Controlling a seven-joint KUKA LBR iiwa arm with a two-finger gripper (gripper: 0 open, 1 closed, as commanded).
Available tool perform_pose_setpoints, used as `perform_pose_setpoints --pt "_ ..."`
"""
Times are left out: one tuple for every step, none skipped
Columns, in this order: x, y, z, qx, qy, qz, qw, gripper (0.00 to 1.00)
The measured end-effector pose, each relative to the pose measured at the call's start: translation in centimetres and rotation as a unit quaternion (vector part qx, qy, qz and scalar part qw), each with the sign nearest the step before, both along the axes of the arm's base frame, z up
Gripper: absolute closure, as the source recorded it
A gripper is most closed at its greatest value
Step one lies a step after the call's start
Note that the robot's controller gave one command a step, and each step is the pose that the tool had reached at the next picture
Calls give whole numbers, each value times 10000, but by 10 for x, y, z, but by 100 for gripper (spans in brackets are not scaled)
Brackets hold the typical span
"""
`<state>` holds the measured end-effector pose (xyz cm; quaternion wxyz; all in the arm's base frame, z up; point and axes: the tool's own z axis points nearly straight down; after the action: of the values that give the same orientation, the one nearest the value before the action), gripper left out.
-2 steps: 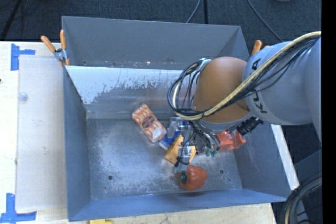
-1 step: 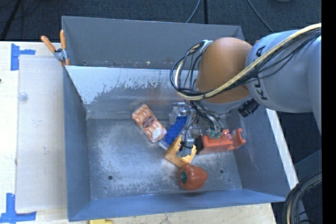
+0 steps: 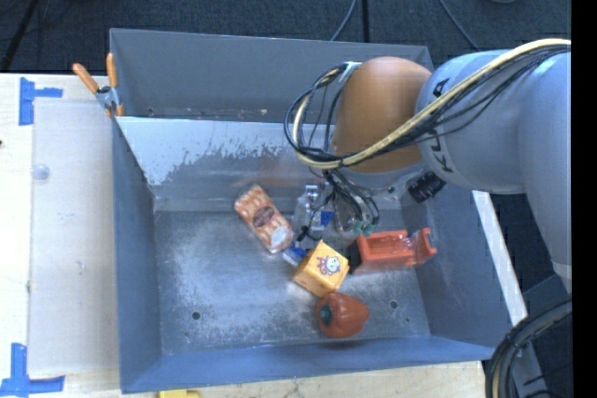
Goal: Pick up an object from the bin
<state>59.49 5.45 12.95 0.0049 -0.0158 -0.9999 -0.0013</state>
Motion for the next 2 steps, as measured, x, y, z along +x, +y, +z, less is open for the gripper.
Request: perform_pose_setpoints --pt "0 0 0 0 -2 -6 10000 100" --pt "-1 37 42 -15 31 51 10000 100"
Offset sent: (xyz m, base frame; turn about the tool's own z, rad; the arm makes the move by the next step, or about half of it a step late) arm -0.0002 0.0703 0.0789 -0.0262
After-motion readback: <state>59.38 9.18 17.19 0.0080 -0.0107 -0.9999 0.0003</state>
